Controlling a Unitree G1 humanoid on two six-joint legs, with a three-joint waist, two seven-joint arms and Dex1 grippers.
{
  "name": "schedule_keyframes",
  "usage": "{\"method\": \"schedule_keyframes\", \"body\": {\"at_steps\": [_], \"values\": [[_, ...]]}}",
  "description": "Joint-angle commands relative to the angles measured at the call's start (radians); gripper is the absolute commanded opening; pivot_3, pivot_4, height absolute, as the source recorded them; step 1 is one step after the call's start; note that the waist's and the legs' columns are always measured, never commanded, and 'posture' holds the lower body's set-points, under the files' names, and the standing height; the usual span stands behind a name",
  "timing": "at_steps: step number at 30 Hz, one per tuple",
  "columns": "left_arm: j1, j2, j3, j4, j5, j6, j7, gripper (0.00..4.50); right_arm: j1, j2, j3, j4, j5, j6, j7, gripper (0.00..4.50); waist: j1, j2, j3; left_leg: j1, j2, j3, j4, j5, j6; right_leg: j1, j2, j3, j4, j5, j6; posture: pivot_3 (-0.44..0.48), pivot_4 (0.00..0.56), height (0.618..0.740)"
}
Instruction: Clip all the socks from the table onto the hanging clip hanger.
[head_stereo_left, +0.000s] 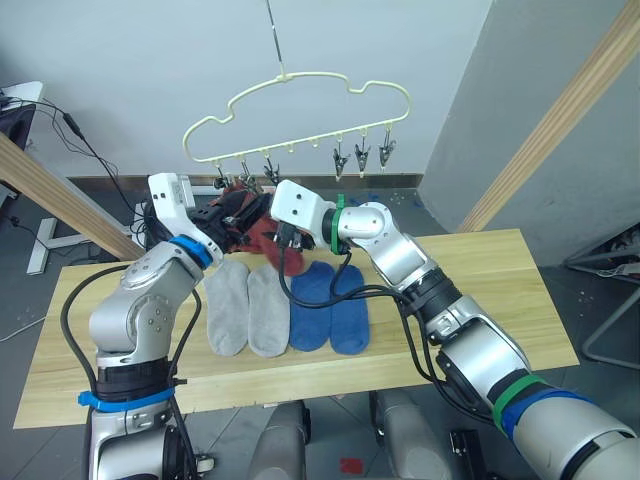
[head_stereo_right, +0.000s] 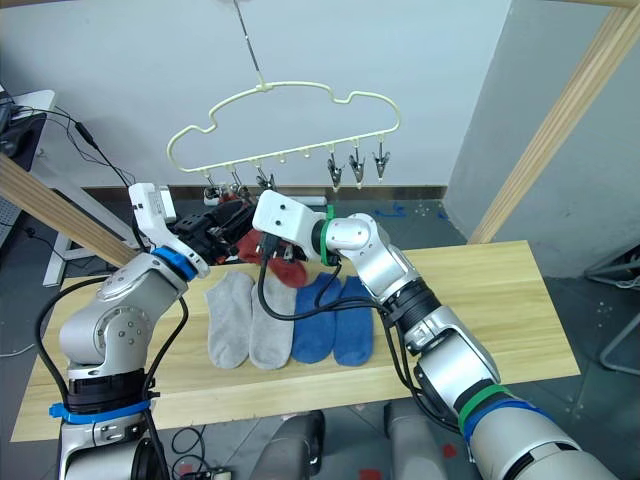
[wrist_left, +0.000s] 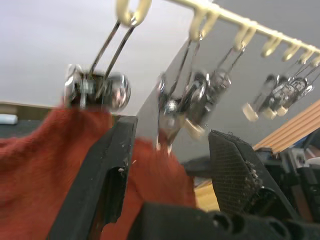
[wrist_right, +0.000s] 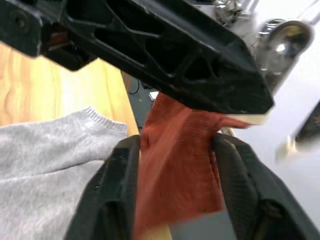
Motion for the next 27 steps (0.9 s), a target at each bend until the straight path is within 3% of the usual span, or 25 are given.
{"method": "schedule_keyframes", "body": {"at_steps": [1, 9, 15, 27], "values": [[0.026, 0.023, -0.010, -0.071, 0.036, -0.056, -0.017, 2.57, 0.039, -0.036, 0.012, -0.118, -0.003, -0.017, 0.033, 2.12, 0.000, 0.000, 0.000, 0.000, 0.000, 0.000, 0.000, 0.000, 0.000, 0.000, 0.000, 0.000, 0.000, 0.000, 0.000, -0.044, 0.296, 0.740], [0.131, 0.043, -0.146, -0.080, 0.284, -0.371, -0.073, 2.57, 0.230, -0.237, -0.041, -0.488, 0.075, 0.142, 0.163, 2.12, 0.004, 0.000, 0.000, 0.000, 0.000, 0.000, 0.000, 0.000, 0.000, 0.000, -0.001, 0.000, -0.001, 0.000, 0.000, -0.045, 0.301, 0.740], [0.120, -0.043, -0.181, -0.017, 0.407, -0.521, 0.024, 2.57, 0.307, -0.359, -0.157, -0.713, 0.162, 0.321, 0.175, 2.12, 0.006, 0.000, 0.000, 0.000, 0.001, 0.000, 0.000, -0.002, 0.004, 0.001, -0.001, 0.000, -0.001, 0.001, -0.002, -0.067, 0.307, 0.740], [0.092, -0.144, -0.197, 0.079, 0.491, -0.629, 0.108, 2.57, 0.358, -0.479, -0.285, -0.873, 0.273, 0.442, 0.139, 2.12, 0.002, -0.001, 0.000, 0.000, 0.000, 0.002, 0.000, -0.002, 0.004, 0.001, -0.001, 0.000, 0.000, 0.001, -0.002, -0.087, 0.318, 0.740]]}}
